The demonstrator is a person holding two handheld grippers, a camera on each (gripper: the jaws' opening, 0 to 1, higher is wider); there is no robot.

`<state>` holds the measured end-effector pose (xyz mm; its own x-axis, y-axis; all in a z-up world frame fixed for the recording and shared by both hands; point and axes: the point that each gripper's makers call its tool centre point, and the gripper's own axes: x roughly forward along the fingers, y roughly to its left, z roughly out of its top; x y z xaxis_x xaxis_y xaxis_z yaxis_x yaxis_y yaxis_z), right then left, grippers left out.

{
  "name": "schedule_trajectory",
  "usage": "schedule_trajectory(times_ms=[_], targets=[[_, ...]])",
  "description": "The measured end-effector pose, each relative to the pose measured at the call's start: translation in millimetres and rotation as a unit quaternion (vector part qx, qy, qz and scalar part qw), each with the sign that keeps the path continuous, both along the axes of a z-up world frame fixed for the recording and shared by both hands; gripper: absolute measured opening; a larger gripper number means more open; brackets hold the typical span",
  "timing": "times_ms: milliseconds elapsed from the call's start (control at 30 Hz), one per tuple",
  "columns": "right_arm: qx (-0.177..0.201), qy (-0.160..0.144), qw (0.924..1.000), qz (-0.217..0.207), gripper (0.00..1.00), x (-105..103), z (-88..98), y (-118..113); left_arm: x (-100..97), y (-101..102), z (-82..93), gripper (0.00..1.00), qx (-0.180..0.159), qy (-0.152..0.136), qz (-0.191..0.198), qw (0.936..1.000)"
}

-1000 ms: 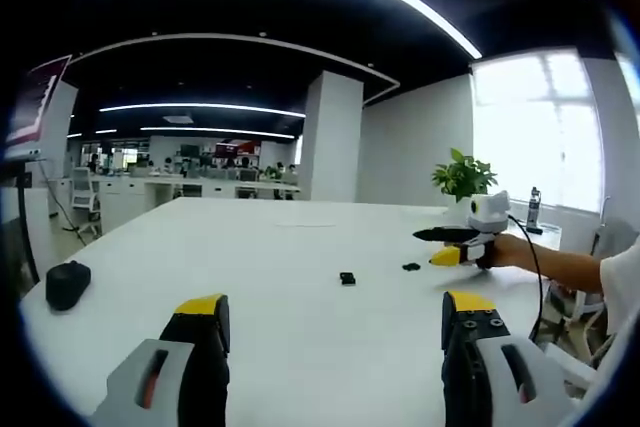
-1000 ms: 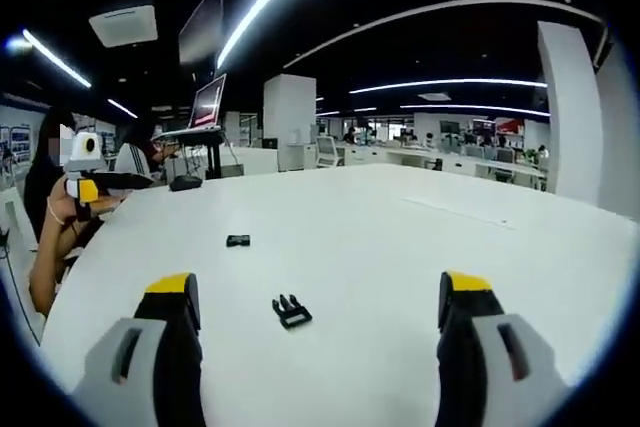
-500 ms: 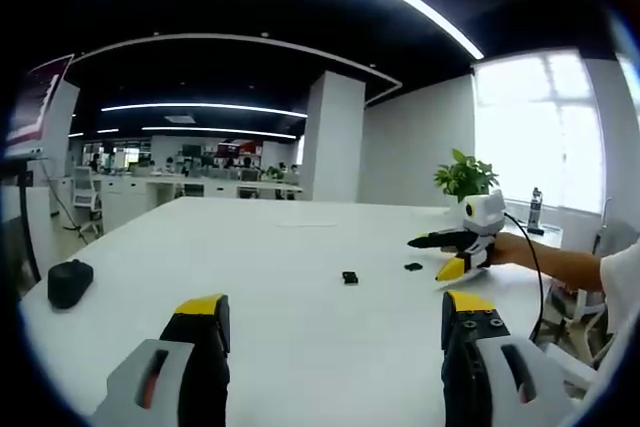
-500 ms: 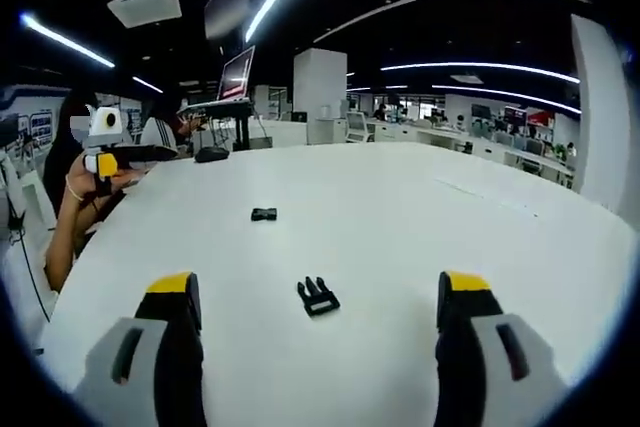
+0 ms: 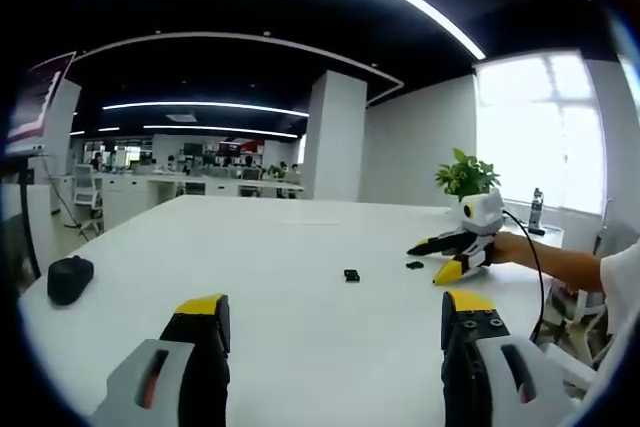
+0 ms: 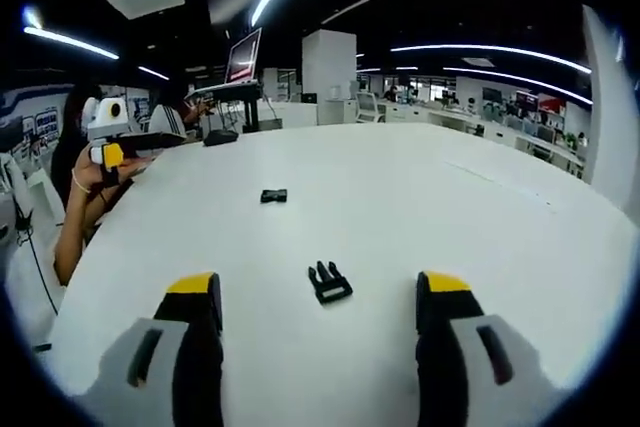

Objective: Snap the two parts of the plastic buckle together until the buckle closes and remains connected.

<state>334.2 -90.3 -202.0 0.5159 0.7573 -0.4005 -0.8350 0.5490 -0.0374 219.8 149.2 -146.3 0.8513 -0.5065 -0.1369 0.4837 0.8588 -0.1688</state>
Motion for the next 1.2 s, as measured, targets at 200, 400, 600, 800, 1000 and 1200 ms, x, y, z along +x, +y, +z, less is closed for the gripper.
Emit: schedule_trajectory(times_ms=[200, 400, 600, 800, 1000, 1200], targets=[[0.000, 0.004, 0.9999, -0.011, 0.67, 3.0, -1.3, 0.9, 0.2, -0.5, -1.2, 0.88, -0.001, 0.001, -0.002, 1.0000], [-0.004, 0.002, 0.9999, -0.014, 0.61, 4.7, -2.1, 1.4, 0.3, -0.5, -1.4, 0.88, -0.001, 0.000, -0.002, 1.0000], [0.005, 0.001, 0.9999, -0.013, 0.49, 5.9, -0.5, 2.1, 0.1, -0.3, -1.5, 0.88, -0.004, 0.000, -0.004, 1.0000], [0.006, -0.003, 0.9999, -0.008, 0.39, 7.0, 0.4, 2.6, -0.6, 0.7, -0.5, 0.88, -0.007, -0.002, -0.004, 1.0000], [0.009, 0.003, 0.9999, -0.009, 0.31, 5.7, 0.2, 3.3, -1.2, 1.8, 0.9, 0.88, -0.010, -0.004, -0.003, 0.9999], [0.013, 0.007, 0.9998, -0.015, 0.25, 6.7, 0.5, 1.3, -0.9, 2.0, 1.9, 0.88, -0.012, -0.005, -0.004, 0.9999]])
